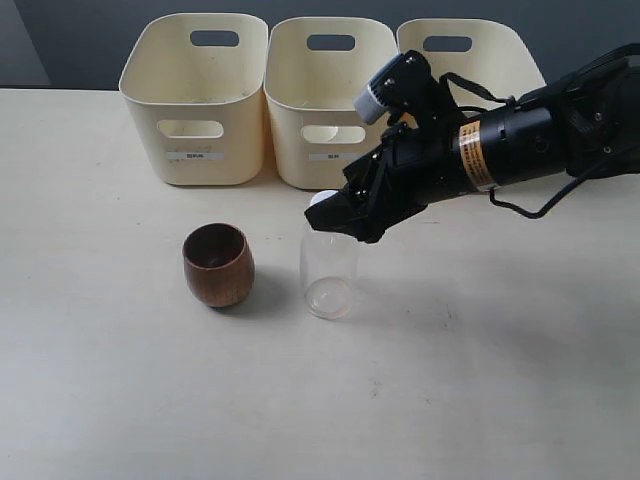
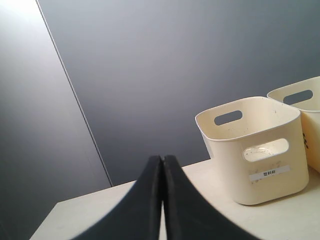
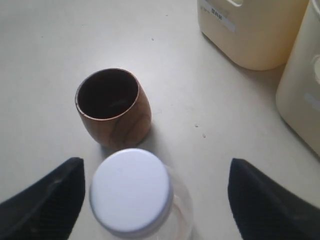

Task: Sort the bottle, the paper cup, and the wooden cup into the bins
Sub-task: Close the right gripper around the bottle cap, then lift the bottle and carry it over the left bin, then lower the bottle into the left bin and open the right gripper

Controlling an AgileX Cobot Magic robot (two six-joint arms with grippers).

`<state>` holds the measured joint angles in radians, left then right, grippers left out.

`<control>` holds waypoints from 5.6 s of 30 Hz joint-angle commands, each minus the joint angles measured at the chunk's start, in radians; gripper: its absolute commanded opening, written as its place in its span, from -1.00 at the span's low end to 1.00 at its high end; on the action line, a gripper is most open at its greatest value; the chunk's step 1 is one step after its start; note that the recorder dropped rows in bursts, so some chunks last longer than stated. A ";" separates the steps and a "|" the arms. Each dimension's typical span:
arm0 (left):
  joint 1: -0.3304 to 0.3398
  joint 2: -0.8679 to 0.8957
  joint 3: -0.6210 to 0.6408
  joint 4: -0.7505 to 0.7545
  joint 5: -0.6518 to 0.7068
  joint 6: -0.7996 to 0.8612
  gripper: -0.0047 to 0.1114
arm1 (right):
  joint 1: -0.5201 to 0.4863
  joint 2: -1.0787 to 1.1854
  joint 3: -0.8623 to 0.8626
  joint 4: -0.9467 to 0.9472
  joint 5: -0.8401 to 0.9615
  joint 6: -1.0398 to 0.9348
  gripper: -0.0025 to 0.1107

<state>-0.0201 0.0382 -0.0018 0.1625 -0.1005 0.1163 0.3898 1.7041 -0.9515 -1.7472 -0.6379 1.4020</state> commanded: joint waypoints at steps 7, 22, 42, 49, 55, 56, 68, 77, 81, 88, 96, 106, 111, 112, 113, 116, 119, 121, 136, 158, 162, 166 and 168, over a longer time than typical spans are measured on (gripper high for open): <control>-0.001 -0.002 0.002 0.000 -0.006 -0.002 -0.92 | 0.030 0.019 0.000 0.003 0.083 -0.016 0.27; -0.001 -0.002 0.002 0.000 -0.006 -0.002 -0.92 | 0.030 0.019 0.000 0.003 0.058 -0.068 -0.93; -0.001 -0.002 0.002 0.000 -0.006 -0.002 -0.92 | 0.030 -0.163 -0.002 0.231 0.017 -0.312 -0.93; -0.001 -0.002 0.002 0.000 -0.006 -0.002 -0.92 | 0.030 -0.210 -0.002 0.256 0.015 -0.352 -0.93; -0.001 -0.002 0.002 0.000 -0.006 -0.002 -0.92 | 0.030 -0.212 -0.002 0.335 0.015 -0.447 -0.93; -0.001 -0.002 0.002 0.000 -0.006 -0.002 -0.92 | 0.030 -0.212 -0.002 0.353 0.013 -0.468 -0.93; -0.001 -0.002 0.002 0.000 -0.006 -0.002 -0.92 | 0.030 -0.212 -0.002 0.527 -0.163 -0.555 -0.93; -0.001 -0.002 0.002 0.000 -0.006 -0.002 -0.92 | 0.030 -0.212 -0.002 0.529 -0.177 -0.562 -0.93; -0.001 -0.002 0.002 0.000 -0.006 -0.002 -0.92 | 0.030 -0.212 -0.002 0.542 -0.177 -0.580 -0.93; -0.001 -0.002 0.002 0.000 -0.006 -0.002 -0.92 | 0.030 -0.212 -0.002 0.584 -0.185 -0.630 -0.93; -0.001 -0.002 0.002 0.000 -0.006 -0.002 -0.92 | 0.030 -0.212 -0.002 0.616 -0.203 -0.660 -0.93; -0.001 -0.002 0.002 0.000 -0.006 -0.002 -0.92 | 0.030 -0.211 -0.002 0.727 -0.202 -0.780 -0.93; -0.001 -0.002 0.002 0.000 -0.006 -0.002 -0.92 | 0.030 -0.211 -0.002 0.758 -0.204 -0.810 -0.93; -0.001 -0.002 0.002 0.000 -0.006 -0.002 -0.92 | 0.030 -0.209 -0.002 0.776 -0.204 -0.821 -0.93; -0.001 -0.002 0.002 0.000 -0.006 -0.002 -0.92 | 0.030 -0.206 -0.002 0.803 -0.204 -0.834 -0.93; -0.001 -0.002 0.002 0.000 -0.006 -0.002 -0.92 | 0.030 -0.177 -0.002 0.890 -0.217 -0.919 -0.93; -0.001 -0.002 0.002 0.000 -0.006 -0.002 -0.92 | 0.030 -0.127 -0.030 0.946 -0.222 -0.978 -0.93; -0.001 -0.002 0.002 0.000 -0.006 -0.002 -0.92 | 0.030 -0.090 -0.061 0.951 -0.225 -0.983 -0.93; -0.001 -0.002 0.002 0.000 -0.006 -0.002 -0.92 | 0.032 0.284 -0.443 0.969 -0.140 -0.983 -0.93; -0.001 -0.002 0.002 0.000 -0.006 -0.002 -0.92 | 0.153 0.477 -0.680 0.972 0.180 -1.010 -0.93; -0.001 -0.002 0.002 0.000 -0.006 -0.002 -0.92 | 0.153 0.479 -0.680 0.970 0.264 -1.010 -0.85; -0.001 -0.002 0.002 0.000 -0.006 -0.002 -0.92 | 0.153 0.487 -0.680 0.974 0.292 -0.985 -0.15; -0.001 -0.002 0.002 0.000 -0.006 -0.002 -0.92 | 0.153 0.487 -0.680 0.974 0.292 -0.982 0.00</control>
<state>-0.0201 0.0382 -0.0018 0.1625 -0.1005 0.1163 0.5440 2.1930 -1.6256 -0.7796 -0.3514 0.4120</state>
